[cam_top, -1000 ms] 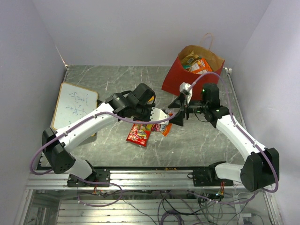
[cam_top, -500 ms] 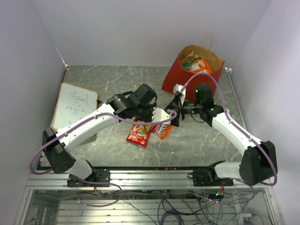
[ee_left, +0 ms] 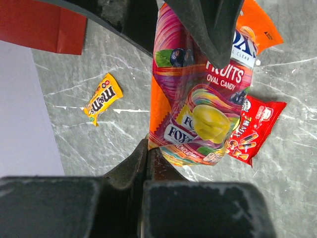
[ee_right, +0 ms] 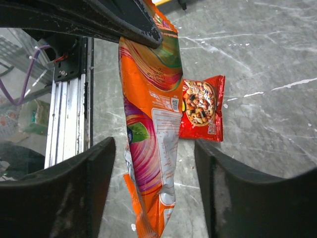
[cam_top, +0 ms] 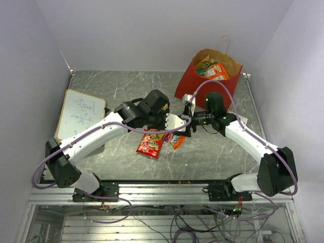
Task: Place the snacks into the paper bag
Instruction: Place the snack in the paper bag.
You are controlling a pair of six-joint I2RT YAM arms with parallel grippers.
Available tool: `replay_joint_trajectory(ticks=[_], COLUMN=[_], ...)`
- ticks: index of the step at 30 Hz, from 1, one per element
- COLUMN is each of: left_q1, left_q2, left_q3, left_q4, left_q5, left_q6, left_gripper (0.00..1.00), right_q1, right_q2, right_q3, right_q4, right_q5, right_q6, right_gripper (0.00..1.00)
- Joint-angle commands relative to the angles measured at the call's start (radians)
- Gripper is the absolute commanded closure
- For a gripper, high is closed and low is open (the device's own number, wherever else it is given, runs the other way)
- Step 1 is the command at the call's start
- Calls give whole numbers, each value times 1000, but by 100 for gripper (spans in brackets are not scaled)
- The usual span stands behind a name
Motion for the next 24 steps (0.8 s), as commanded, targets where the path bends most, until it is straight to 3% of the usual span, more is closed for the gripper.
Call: replay_joint_trajectory(ticks=[1,8,11,15,24], left_q1=[-10,-9,-9,-8,-6], left_q2=[-45,-50,-53,-63,-110], left_q3=[-2,-6,-13,-21,-60], left_q4=[70,78,84,84,108], left_q5=[-21,-17,-25,-22,-70], left_q6=[-21,-31,-29,-27,-53], left_gripper=[93,93,88,74,41], right_q1=[4,4,2,-3,-73], right_q2=[10,4,-13,-41,-136], right_q3=[0,-7,-3,-2,-1], right_q4=[18,17,2,-15,-58], right_q5=[-24,-22,-13,17,48], right_q6=[1,-7,-24,-45,-80], right_gripper=[46,64,74,89,93])
